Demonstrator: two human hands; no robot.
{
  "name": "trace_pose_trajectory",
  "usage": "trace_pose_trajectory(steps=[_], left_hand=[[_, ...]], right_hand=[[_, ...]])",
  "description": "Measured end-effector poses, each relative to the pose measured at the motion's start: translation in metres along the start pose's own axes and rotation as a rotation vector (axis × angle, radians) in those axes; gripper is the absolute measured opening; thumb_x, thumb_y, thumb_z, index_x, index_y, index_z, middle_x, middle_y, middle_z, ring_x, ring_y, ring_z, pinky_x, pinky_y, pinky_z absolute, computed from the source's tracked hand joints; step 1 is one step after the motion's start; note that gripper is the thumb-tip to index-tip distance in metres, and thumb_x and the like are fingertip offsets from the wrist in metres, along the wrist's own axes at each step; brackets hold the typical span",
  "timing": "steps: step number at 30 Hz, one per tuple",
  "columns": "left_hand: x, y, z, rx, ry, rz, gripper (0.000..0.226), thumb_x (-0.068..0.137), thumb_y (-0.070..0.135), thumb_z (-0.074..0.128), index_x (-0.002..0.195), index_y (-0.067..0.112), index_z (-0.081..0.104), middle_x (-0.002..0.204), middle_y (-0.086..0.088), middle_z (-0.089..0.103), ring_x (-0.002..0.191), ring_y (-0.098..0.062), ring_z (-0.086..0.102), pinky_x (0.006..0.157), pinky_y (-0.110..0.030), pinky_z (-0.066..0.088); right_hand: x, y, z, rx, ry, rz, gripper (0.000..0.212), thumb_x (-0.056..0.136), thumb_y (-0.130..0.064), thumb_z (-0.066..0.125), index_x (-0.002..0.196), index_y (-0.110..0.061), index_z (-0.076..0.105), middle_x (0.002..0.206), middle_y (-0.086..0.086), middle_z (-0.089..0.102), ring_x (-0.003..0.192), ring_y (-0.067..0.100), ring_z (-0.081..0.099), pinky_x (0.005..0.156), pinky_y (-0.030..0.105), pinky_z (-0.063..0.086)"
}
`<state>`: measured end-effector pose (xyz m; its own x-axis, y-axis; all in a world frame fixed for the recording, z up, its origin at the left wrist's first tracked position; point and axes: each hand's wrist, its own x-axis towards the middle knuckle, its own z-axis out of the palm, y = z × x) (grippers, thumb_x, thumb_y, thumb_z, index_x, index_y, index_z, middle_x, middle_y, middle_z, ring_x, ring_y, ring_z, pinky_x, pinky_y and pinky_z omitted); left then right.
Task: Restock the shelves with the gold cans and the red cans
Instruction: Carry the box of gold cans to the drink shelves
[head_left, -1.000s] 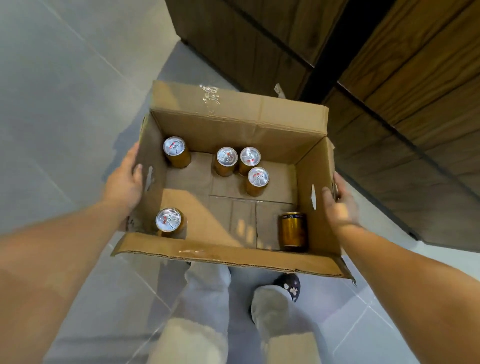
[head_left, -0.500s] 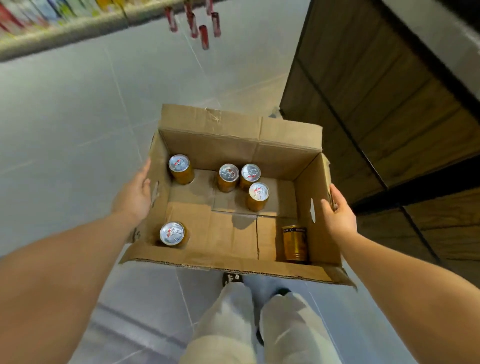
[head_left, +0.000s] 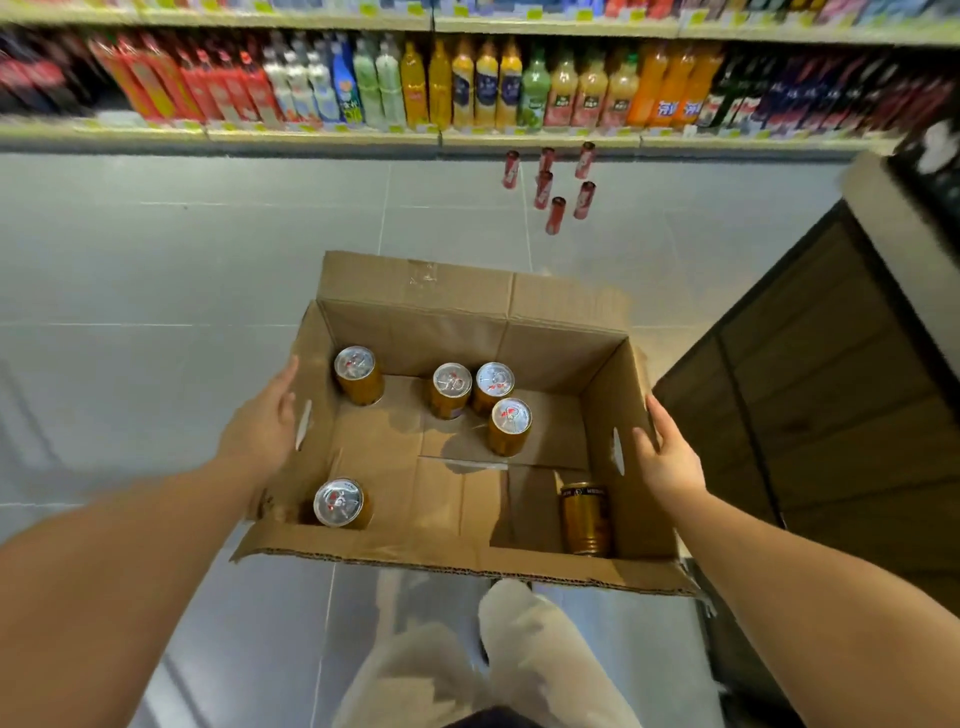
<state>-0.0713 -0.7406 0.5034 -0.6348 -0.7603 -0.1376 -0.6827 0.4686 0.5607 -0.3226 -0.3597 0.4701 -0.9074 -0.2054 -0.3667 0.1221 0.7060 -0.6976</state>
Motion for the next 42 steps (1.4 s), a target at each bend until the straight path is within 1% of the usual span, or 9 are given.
trace_pose_trajectory(steps=[4,7,10,12,15,18,22,29,42], left_hand=[[0.044,0.011,-0.005,-0.026,0.062,-0.065,0.047,0.101,0.025,0.033,0.145,0.038,0.026,0.13,-0.011,0.056,0.101,-0.032,0.057,0.094,-0.043,0.041],[0.079,0.012,-0.007,-0.072,0.09,-0.097,0.047,0.101,0.025,0.033,0.145,0.038,0.026,0.099,-0.007,0.056,0.067,-0.006,0.045,0.082,-0.036,0.04],[0.121,0.003,-0.009,-0.106,0.126,-0.154,0.046,0.101,0.024,0.033,0.144,0.037,0.029,0.08,0.007,0.05,0.063,0.002,0.034,0.078,-0.031,0.035],[0.156,0.001,-0.014,-0.104,0.131,-0.182,0.045,0.101,0.023,0.034,0.144,0.036,0.031,0.093,-0.008,0.063,0.065,-0.006,0.043,0.077,-0.031,0.037],[0.216,-0.008,-0.025,-0.069,0.128,-0.197,0.045,0.101,0.023,0.034,0.143,0.037,0.031,0.129,-0.018,0.057,0.09,-0.029,0.06,0.082,-0.033,0.039],[0.279,-0.014,-0.042,-0.05,0.122,-0.206,0.044,0.101,0.025,0.033,0.143,0.038,0.03,0.125,-0.019,0.059,0.079,-0.018,0.053,0.079,-0.031,0.038],[0.365,-0.015,-0.073,-0.02,0.104,-0.212,0.045,0.101,0.026,0.031,0.143,0.04,0.029,0.138,-0.012,0.051,0.108,-0.035,0.056,0.086,-0.036,0.041],[0.504,-0.013,-0.101,-0.015,0.131,-0.215,0.043,0.101,0.028,0.031,0.143,0.041,0.029,0.127,-0.014,0.059,0.102,-0.033,0.058,0.079,-0.032,0.04],[0.758,-0.012,-0.113,-0.068,0.103,-0.32,0.043,0.101,0.029,0.03,0.143,0.041,0.028,0.129,-0.014,0.057,0.099,-0.032,0.057,0.083,-0.039,0.045]], right_hand=[[0.068,-0.057,0.0,-0.075,-0.053,-0.065,0.049,0.097,-0.042,0.042,0.14,-0.054,0.022,0.134,0.004,0.054,0.09,0.018,0.057,0.07,0.032,0.05],[0.116,-0.096,0.009,-0.109,-0.091,-0.108,0.049,0.098,-0.038,0.043,0.141,-0.051,0.023,0.141,0.001,0.049,0.119,0.029,0.053,0.088,0.042,0.048],[0.161,-0.136,0.031,-0.135,-0.13,-0.146,0.05,0.099,-0.035,0.043,0.144,-0.047,0.023,0.146,0.0,0.043,0.127,0.029,0.047,0.092,0.045,0.046],[0.191,-0.163,0.048,-0.142,-0.143,-0.166,0.05,0.099,-0.035,0.042,0.145,-0.045,0.023,0.148,0.0,0.041,0.128,0.029,0.046,0.092,0.043,0.047],[0.232,-0.206,0.078,-0.16,-0.177,-0.153,0.05,0.1,-0.035,0.04,0.145,-0.044,0.023,0.149,0.002,0.04,0.124,0.03,0.049,0.082,0.035,0.048],[0.272,-0.25,0.108,-0.125,-0.19,-0.145,0.051,0.1,-0.032,0.042,0.146,-0.042,0.023,0.15,0.002,0.037,0.129,0.03,0.044,0.094,0.043,0.045],[0.32,-0.308,0.143,-0.108,-0.163,-0.174,0.05,0.099,-0.031,0.044,0.145,-0.039,0.027,0.148,0.001,0.04,0.127,0.029,0.047,0.099,0.045,0.045],[0.423,-0.399,0.194,-0.084,-0.193,-0.181,0.05,0.099,-0.031,0.043,0.145,-0.04,0.025,0.152,-0.001,0.034,0.136,0.028,0.037,0.106,0.047,0.037],[0.629,-0.571,0.283,-0.174,-0.236,-0.173,0.05,0.099,-0.035,0.041,0.145,-0.045,0.022,0.15,0.003,0.038,0.129,0.032,0.045,0.099,0.047,0.045]])
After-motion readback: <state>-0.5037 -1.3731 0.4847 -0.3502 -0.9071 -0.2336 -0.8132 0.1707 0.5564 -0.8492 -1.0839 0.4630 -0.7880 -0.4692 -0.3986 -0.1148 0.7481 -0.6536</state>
